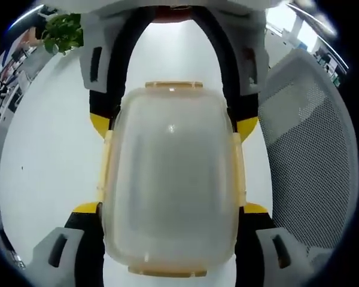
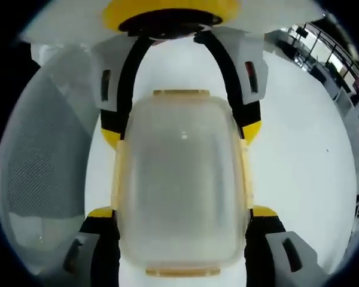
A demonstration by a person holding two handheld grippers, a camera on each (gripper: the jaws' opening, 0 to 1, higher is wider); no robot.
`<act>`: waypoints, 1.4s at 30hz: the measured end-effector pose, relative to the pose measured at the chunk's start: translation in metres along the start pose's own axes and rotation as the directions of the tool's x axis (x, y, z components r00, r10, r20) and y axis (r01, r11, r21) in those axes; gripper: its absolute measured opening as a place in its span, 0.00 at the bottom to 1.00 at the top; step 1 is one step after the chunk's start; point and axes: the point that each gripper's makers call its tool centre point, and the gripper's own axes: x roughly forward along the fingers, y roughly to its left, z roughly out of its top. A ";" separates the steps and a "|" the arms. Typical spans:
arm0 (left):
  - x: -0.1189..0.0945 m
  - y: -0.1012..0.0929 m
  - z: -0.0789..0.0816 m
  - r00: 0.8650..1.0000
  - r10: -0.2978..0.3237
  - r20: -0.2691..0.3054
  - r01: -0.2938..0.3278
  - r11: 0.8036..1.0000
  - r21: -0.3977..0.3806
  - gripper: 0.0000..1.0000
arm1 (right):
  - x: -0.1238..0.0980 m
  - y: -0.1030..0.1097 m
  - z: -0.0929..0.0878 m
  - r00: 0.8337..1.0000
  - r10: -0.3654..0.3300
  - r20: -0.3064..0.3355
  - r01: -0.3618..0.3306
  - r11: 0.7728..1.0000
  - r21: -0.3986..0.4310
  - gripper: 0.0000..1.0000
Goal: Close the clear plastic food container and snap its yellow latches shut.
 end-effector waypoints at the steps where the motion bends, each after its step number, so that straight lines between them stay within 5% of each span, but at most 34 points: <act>1: -0.001 0.000 0.000 1.000 0.000 0.004 0.000 1.000 0.000 0.92 | 0.000 0.000 0.000 1.000 -0.001 0.000 0.001 1.000 0.000 0.87; 31: -0.017 -0.002 -0.044 1.000 -0.005 -0.004 0.005 1.000 -0.025 0.93 | 0.019 0.003 0.044 1.000 -0.002 0.003 0.002 1.000 -0.022 0.88; 38: -0.019 -0.001 -0.048 0.998 0.004 0.055 -0.002 0.999 -0.036 0.93 | 0.018 0.002 0.050 0.999 -0.005 0.053 0.006 1.000 -0.021 0.88; 42: -0.017 -0.002 -0.048 0.999 0.005 0.036 -0.004 0.999 -0.034 0.93 | 0.019 0.002 0.051 0.998 -0.006 0.061 0.007 1.000 -0.022 0.88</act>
